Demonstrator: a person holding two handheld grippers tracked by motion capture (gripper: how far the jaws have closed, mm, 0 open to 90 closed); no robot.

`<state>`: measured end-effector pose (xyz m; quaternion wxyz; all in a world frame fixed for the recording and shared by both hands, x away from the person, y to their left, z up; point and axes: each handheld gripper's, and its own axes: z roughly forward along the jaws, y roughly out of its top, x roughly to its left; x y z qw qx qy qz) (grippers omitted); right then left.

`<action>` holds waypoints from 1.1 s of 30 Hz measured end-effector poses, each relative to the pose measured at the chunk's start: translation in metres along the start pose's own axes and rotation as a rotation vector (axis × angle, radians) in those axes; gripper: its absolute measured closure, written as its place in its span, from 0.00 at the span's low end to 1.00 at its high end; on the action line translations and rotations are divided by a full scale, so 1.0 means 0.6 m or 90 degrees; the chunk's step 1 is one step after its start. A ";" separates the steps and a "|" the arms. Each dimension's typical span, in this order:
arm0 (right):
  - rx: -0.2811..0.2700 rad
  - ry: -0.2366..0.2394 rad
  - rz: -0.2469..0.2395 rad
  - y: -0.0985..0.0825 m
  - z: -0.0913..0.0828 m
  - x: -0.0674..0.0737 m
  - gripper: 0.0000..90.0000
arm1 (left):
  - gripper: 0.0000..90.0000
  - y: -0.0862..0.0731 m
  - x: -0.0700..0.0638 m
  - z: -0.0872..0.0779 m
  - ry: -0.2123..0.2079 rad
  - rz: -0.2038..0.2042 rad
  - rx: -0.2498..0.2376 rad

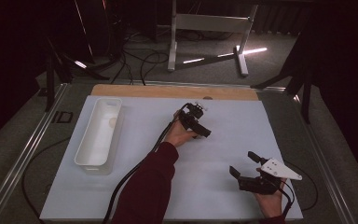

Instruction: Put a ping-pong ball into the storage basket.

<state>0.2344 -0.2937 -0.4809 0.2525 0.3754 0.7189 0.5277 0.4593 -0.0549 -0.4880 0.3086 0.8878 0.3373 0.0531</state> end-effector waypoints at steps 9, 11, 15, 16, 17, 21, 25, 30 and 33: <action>0.000 -0.001 -0.001 0.000 -0.001 0.000 0.09 | 0.08 0.000 -0.004 0.006 0.018 -0.005 0.000; 0.000 -0.002 0.000 0.000 -0.002 -0.001 0.09 | 0.11 0.000 -0.003 0.008 0.022 -0.004 0.005; -0.002 -0.004 0.000 0.000 -0.003 0.000 0.09 | 0.17 -0.001 -0.003 0.011 0.028 -0.007 0.011; -0.002 -0.004 -0.001 0.000 -0.003 0.000 0.09 | 0.18 -0.002 -0.003 0.012 0.027 -0.008 0.011; -0.002 -0.004 -0.001 0.000 -0.003 0.000 0.09 | 0.19 -0.002 -0.003 0.012 0.026 -0.008 0.011; -0.002 -0.004 0.000 0.000 -0.003 -0.001 0.09 | 0.24 -0.003 -0.001 0.013 0.020 -0.012 0.013; -0.001 -0.004 -0.001 0.000 -0.002 0.000 0.09 | 0.28 -0.004 0.000 0.016 0.018 -0.011 0.019; -0.002 -0.003 0.000 0.000 -0.003 0.000 0.09 | 0.34 -0.006 0.000 0.023 0.020 -0.012 0.027; 0.000 -0.004 -0.001 0.000 -0.003 -0.001 0.09 | 0.37 -0.008 0.001 0.027 0.018 -0.013 0.032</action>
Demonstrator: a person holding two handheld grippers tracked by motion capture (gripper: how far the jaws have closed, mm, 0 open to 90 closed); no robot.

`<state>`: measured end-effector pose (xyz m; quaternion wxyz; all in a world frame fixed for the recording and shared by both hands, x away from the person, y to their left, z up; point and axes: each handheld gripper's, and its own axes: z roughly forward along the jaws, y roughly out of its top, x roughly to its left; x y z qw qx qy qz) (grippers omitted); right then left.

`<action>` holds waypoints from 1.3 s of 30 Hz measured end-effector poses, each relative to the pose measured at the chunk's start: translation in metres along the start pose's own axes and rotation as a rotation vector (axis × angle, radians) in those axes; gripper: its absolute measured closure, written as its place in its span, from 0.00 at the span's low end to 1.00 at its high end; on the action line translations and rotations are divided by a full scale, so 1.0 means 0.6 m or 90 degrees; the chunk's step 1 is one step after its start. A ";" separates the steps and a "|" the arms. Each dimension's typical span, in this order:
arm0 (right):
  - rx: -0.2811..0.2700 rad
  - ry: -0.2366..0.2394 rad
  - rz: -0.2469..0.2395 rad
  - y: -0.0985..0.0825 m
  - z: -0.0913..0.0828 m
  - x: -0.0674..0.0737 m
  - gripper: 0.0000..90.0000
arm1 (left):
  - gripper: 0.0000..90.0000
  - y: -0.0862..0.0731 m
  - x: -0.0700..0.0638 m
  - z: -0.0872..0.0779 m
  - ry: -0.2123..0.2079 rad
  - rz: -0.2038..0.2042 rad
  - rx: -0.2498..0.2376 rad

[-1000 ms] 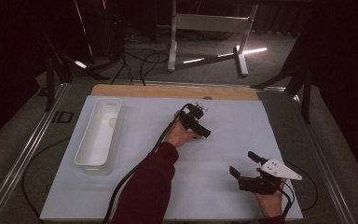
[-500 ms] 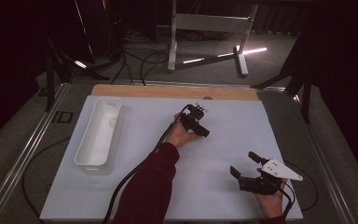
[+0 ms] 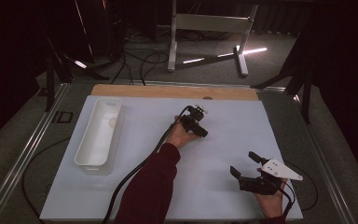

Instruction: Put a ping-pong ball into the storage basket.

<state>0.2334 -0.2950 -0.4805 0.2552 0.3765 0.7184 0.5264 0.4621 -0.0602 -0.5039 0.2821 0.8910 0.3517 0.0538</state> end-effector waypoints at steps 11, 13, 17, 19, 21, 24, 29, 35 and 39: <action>0.002 0.001 -0.003 0.000 0.001 0.000 0.09 | 0.56 0.000 0.001 -0.001 0.007 0.008 0.008; 0.002 0.001 -0.002 0.000 0.001 0.000 0.09 | 0.57 -0.001 0.003 -0.003 0.009 0.007 0.009; 0.003 0.001 -0.003 0.000 0.001 0.000 0.09 | 0.57 -0.001 0.005 -0.008 0.014 0.006 0.007; 0.004 0.001 -0.002 -0.001 0.002 0.000 0.09 | 0.57 -0.001 0.003 -0.011 0.012 0.007 0.003; 0.004 0.001 -0.002 -0.001 0.002 0.001 0.09 | 0.57 0.001 0.001 -0.015 0.009 0.010 -0.002; 0.004 0.000 -0.002 -0.001 0.002 0.000 0.09 | 0.57 0.003 -0.001 -0.022 0.010 0.015 -0.005; 0.002 0.000 -0.002 0.000 0.001 0.000 0.09 | 0.57 0.006 -0.002 -0.038 0.009 0.018 -0.011; 0.004 0.002 -0.004 0.001 0.003 0.002 0.09 | 0.57 0.008 -0.001 -0.055 0.012 0.018 -0.018; 0.005 0.002 -0.003 0.001 0.005 0.003 0.09 | 0.57 0.009 -0.005 -0.067 0.015 0.029 -0.018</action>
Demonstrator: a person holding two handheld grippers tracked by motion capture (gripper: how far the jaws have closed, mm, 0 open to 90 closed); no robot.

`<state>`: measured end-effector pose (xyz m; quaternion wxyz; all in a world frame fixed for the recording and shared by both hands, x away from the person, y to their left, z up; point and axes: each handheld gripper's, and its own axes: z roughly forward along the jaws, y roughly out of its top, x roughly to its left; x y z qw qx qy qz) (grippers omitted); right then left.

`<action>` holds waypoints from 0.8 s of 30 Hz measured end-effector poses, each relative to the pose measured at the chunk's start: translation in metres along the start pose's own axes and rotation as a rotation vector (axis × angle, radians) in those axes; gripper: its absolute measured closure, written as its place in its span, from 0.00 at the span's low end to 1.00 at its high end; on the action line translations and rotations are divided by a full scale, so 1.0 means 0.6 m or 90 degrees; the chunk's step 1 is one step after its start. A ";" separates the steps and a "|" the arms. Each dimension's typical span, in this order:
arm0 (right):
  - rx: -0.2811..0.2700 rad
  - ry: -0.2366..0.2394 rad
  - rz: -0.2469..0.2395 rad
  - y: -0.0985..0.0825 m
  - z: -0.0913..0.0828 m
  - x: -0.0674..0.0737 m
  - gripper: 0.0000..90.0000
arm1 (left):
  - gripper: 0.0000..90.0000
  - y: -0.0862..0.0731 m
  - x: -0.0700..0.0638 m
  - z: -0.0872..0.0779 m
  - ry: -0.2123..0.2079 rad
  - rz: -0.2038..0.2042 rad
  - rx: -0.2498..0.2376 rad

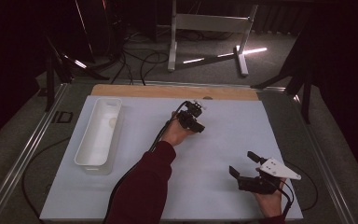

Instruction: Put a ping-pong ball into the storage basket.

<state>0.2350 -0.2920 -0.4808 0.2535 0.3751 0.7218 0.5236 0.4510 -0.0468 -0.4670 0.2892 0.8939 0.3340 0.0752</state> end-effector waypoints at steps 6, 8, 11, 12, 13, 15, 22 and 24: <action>0.000 0.002 -0.003 0.000 0.001 0.001 0.09 | 0.57 0.005 -0.002 -0.017 0.003 0.006 -0.003; 0.001 0.001 -0.002 0.000 0.000 0.001 0.09 | 0.57 0.005 -0.001 -0.022 0.002 0.005 -0.005; -0.001 -0.001 -0.002 0.000 -0.002 0.000 0.09 | 0.57 0.005 0.000 -0.027 0.001 0.006 -0.005; -0.001 -0.002 -0.001 0.000 -0.003 0.000 0.09 | 0.57 0.005 -0.001 -0.029 0.003 0.007 -0.005; -0.001 -0.002 -0.003 0.000 -0.003 -0.001 0.09 | 0.57 0.005 -0.001 -0.031 0.002 0.007 -0.006; -0.001 -0.003 -0.004 -0.001 -0.004 0.000 0.09 | 0.57 0.005 -0.002 -0.033 0.001 0.011 -0.004; -0.002 -0.005 0.002 -0.003 -0.005 -0.001 0.09 | 0.57 0.007 -0.010 -0.046 -0.003 0.025 -0.004; -0.002 -0.006 0.002 -0.003 -0.007 -0.001 0.09 | 0.57 0.008 -0.012 -0.053 -0.003 0.034 -0.003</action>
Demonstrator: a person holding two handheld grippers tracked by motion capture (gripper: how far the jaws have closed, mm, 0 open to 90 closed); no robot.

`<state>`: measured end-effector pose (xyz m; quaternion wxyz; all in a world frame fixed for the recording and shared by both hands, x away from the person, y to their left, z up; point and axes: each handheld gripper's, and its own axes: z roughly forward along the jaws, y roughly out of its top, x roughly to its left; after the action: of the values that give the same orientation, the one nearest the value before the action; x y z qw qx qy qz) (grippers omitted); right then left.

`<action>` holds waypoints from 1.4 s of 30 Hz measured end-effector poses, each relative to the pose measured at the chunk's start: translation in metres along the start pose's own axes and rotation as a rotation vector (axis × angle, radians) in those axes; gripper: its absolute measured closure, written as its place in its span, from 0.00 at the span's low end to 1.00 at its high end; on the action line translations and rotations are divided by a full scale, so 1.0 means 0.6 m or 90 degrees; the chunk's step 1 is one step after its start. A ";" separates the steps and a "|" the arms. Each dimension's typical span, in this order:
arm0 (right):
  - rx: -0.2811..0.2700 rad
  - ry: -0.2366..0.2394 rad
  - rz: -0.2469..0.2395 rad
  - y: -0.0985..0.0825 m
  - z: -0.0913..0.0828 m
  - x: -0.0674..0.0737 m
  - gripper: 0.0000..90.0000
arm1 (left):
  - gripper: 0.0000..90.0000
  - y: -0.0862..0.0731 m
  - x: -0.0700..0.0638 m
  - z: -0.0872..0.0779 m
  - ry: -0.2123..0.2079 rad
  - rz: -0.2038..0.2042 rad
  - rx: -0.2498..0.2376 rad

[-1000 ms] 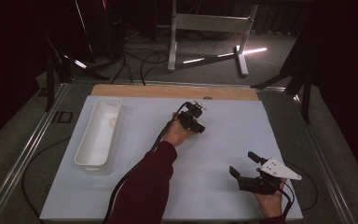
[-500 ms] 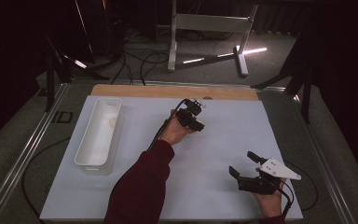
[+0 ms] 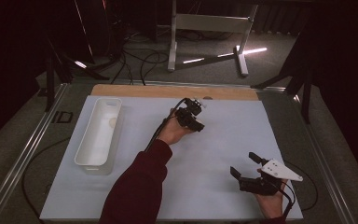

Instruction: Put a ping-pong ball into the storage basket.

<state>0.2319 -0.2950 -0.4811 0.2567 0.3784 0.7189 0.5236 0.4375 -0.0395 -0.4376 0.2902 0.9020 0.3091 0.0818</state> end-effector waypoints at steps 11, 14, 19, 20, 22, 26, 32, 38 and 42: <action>0.000 0.002 0.001 -0.001 0.000 0.002 0.09 | 0.57 -0.001 0.001 -0.031 -0.002 0.008 -0.003; -0.002 0.002 0.003 -0.001 0.000 0.002 0.09 | 0.57 -0.002 0.001 -0.037 -0.003 0.015 0.001; -0.001 0.001 0.005 -0.002 0.000 0.003 0.09 | 0.57 -0.003 0.002 -0.047 -0.008 0.020 -0.003; -0.001 0.002 0.005 -0.002 0.000 0.003 0.09 | 0.57 -0.003 0.002 -0.049 -0.009 0.022 -0.004; 0.000 0.002 0.003 -0.002 0.001 0.002 0.09 | 0.57 -0.003 0.000 -0.054 -0.008 0.026 -0.002; 0.003 0.004 0.001 -0.004 0.001 0.004 0.09 | 0.57 -0.005 -0.001 -0.064 -0.007 0.031 -0.004; 0.001 0.005 0.002 -0.003 0.001 0.005 0.09 | 0.57 -0.007 0.002 -0.080 -0.011 0.034 -0.013; 0.001 0.006 0.003 -0.003 0.002 0.005 0.09 | 0.57 -0.007 0.003 -0.091 -0.010 0.038 -0.018; 0.001 0.005 0.003 -0.004 0.002 0.004 0.09 | 0.57 -0.009 0.003 -0.096 -0.012 0.041 -0.015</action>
<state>0.2306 -0.2926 -0.4835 0.2522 0.3779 0.7195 0.5253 0.4177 -0.0077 -0.3937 0.3011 0.9087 0.2759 0.0863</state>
